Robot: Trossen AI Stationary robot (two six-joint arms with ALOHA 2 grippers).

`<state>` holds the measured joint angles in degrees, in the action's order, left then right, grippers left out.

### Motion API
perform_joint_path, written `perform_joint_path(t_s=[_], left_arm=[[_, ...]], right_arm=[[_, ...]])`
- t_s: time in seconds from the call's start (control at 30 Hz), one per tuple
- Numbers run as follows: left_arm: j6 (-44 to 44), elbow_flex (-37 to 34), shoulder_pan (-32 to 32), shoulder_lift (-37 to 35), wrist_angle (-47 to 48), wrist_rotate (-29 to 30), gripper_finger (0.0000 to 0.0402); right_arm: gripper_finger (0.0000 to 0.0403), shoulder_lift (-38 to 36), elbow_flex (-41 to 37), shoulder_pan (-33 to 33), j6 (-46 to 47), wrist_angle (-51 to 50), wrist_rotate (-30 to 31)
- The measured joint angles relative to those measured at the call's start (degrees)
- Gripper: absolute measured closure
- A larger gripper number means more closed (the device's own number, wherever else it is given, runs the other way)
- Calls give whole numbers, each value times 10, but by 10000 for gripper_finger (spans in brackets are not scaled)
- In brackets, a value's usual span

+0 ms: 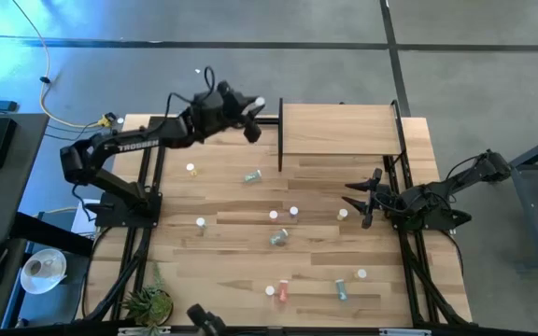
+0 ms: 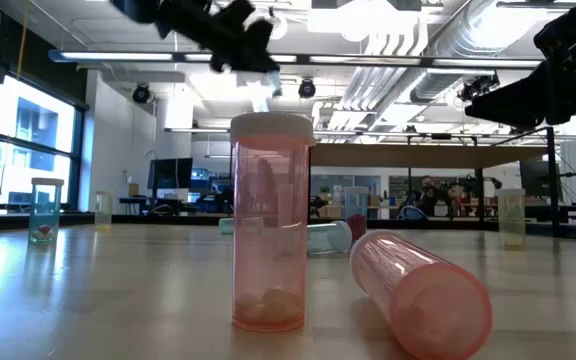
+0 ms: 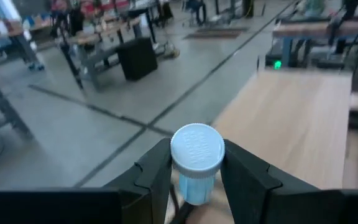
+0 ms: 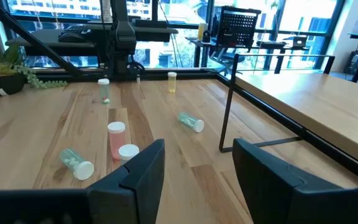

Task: Pick and place medicine bottles onto shelf by color
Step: Put the top blue pill bottle on the shelf

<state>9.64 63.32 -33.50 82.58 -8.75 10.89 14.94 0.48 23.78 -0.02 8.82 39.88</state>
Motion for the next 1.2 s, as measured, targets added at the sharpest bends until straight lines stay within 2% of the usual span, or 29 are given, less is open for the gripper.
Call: perform_joint_path(t_s=[0.3,0.43,0.77,1.2], left_arm=[[30,233,3,121,136,-49,285],[30,301,2,182,180,-84,285],[36,335,-3,284,176,-87,285],[-48,335,-13,303,210,-64,285]], right_arm=[[221,0,0,0,0,0,0],[221,0,0,0,0,0,0],[221,0,0,0,0,0,0],[221,0,0,0,0,0,0]])
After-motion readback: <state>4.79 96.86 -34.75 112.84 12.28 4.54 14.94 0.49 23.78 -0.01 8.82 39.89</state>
